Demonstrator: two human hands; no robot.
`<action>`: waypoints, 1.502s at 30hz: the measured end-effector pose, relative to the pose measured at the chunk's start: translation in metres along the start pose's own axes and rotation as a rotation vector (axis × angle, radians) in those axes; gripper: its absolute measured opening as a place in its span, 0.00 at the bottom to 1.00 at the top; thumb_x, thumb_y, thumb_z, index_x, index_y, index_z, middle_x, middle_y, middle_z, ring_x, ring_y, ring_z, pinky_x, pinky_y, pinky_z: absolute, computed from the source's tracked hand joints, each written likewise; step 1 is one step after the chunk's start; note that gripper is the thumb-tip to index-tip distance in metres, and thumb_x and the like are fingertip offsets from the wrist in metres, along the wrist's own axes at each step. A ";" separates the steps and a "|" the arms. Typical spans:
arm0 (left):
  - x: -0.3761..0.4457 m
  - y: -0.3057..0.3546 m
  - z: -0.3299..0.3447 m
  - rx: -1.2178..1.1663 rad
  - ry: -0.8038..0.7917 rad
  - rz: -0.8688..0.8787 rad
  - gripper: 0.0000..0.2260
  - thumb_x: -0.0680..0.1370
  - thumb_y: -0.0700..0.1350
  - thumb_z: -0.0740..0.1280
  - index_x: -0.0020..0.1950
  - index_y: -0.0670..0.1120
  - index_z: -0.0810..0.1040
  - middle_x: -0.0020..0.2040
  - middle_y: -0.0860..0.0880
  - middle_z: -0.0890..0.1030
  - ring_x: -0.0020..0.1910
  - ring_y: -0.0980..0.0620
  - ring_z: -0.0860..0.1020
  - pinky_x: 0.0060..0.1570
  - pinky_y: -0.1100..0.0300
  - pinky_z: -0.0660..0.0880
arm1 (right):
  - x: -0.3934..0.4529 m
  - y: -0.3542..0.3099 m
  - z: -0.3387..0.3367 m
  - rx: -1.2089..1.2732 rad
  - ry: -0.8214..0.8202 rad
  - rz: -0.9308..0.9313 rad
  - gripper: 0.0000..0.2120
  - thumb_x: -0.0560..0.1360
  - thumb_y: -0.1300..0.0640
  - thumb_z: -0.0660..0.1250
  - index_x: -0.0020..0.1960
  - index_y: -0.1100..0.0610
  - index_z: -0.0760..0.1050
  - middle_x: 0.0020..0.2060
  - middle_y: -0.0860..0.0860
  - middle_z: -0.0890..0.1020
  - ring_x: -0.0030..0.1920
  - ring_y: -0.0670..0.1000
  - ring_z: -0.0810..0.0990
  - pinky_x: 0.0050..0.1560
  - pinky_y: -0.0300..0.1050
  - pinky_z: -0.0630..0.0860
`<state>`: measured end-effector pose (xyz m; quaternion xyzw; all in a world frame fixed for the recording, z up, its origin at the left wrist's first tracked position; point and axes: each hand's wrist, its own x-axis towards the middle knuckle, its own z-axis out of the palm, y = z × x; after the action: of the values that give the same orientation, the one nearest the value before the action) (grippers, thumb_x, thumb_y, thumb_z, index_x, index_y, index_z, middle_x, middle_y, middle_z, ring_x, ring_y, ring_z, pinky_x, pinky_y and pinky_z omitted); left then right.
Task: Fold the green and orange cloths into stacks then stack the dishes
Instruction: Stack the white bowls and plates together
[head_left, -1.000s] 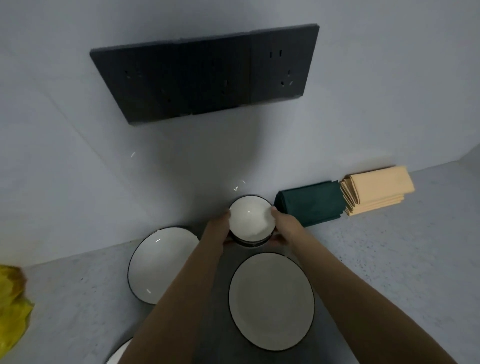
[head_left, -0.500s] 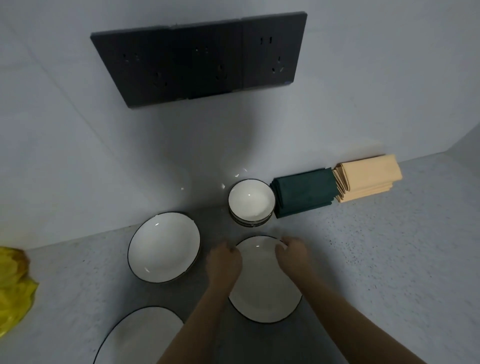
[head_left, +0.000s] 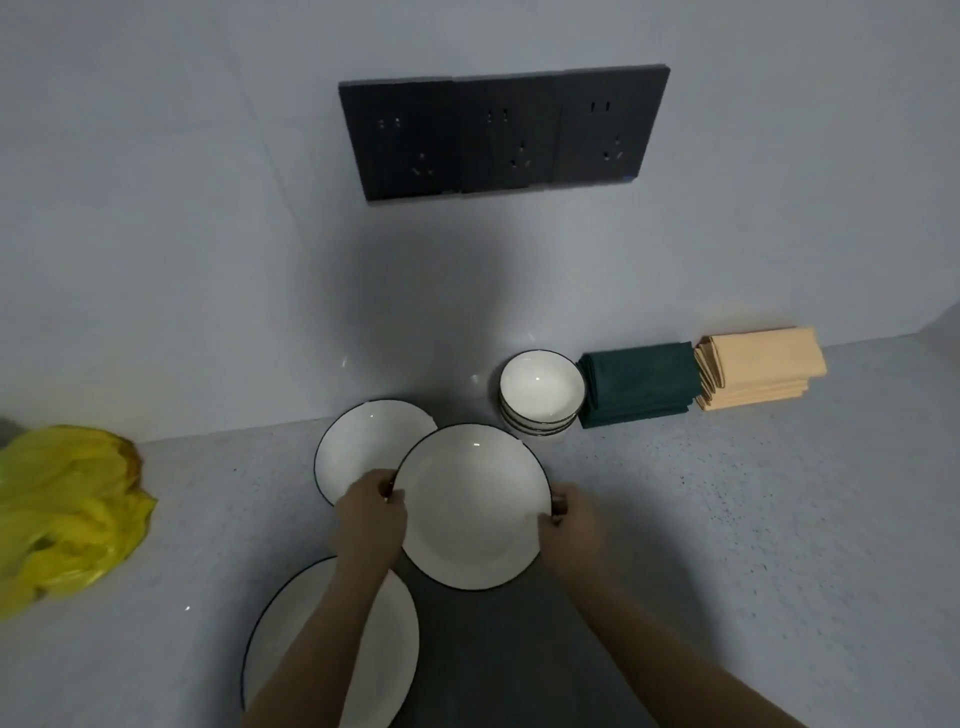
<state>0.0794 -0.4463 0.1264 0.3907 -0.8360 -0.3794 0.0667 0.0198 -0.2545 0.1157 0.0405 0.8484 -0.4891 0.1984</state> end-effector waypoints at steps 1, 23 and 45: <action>0.006 0.000 -0.007 -0.006 0.020 -0.004 0.11 0.77 0.37 0.65 0.59 0.41 0.80 0.53 0.43 0.82 0.52 0.43 0.79 0.47 0.63 0.67 | 0.001 -0.007 0.004 0.006 -0.005 -0.020 0.13 0.76 0.68 0.62 0.60 0.61 0.73 0.52 0.56 0.80 0.47 0.51 0.76 0.47 0.42 0.72; 0.104 -0.066 -0.039 -0.117 0.160 -0.242 0.10 0.78 0.42 0.67 0.57 0.40 0.82 0.45 0.39 0.83 0.41 0.43 0.79 0.41 0.60 0.70 | 0.078 -0.058 0.125 -0.123 -0.097 -0.115 0.19 0.76 0.69 0.60 0.64 0.58 0.75 0.49 0.61 0.81 0.49 0.57 0.79 0.47 0.37 0.68; -0.038 -0.148 -0.055 0.053 -0.036 -0.251 0.15 0.81 0.37 0.58 0.68 0.42 0.73 0.66 0.41 0.74 0.64 0.42 0.72 0.62 0.54 0.66 | -0.056 -0.005 0.100 -0.510 -0.632 -0.052 0.17 0.82 0.51 0.56 0.68 0.55 0.71 0.62 0.53 0.78 0.59 0.51 0.77 0.48 0.34 0.65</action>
<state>0.2175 -0.5116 0.0703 0.4871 -0.7913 -0.3696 -0.0068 0.0997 -0.3343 0.0970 -0.1838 0.8405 -0.2560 0.4408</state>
